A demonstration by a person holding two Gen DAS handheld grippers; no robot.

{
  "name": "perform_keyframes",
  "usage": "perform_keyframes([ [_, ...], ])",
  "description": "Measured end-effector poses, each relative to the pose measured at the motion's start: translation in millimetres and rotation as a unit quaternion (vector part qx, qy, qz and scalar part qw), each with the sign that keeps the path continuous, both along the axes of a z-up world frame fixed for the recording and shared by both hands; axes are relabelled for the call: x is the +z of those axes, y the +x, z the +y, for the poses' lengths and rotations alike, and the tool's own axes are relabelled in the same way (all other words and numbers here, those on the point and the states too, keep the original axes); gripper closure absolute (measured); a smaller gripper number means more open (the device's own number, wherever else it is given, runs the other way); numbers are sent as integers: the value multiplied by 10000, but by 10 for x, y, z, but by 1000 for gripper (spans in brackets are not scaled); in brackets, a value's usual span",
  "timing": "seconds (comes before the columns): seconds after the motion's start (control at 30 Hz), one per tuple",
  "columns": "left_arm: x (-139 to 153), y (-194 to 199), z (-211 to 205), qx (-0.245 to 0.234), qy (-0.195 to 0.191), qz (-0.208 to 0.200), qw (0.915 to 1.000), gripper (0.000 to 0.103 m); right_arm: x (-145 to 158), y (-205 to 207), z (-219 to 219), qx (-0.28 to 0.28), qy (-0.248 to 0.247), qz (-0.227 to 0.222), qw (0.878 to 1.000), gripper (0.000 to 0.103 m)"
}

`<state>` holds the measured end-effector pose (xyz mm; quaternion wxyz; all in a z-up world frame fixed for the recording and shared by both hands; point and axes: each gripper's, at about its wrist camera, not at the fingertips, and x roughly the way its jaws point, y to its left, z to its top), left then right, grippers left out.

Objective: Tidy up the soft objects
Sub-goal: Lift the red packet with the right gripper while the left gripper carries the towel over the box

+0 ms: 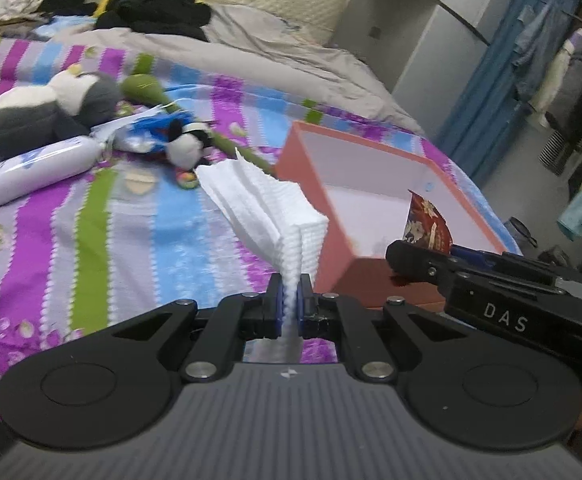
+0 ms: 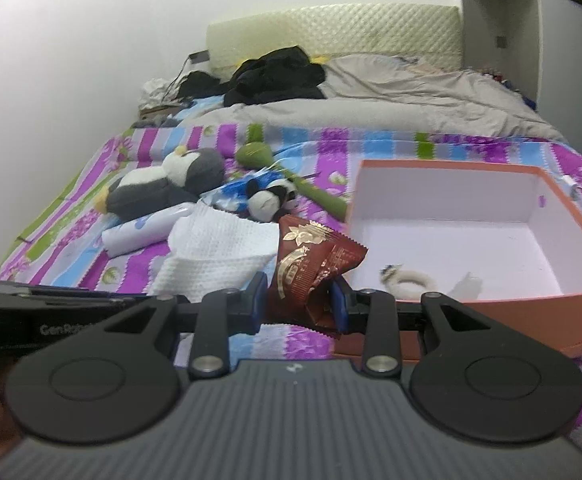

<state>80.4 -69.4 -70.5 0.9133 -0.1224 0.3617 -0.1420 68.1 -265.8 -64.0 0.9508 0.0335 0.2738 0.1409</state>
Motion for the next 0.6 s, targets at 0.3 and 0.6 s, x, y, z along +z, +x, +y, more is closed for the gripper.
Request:
perform_keyframes([
  [0.3, 5, 132, -666, -823, -179, -36, 9964, 95, -3, -233, -583, -783, -50, 4, 9969, 66],
  [0.6, -25, 474, -1064, -1312, -236, -34, 9911, 95, -39, -50, -861, -1264, -211, -79, 9917, 66],
])
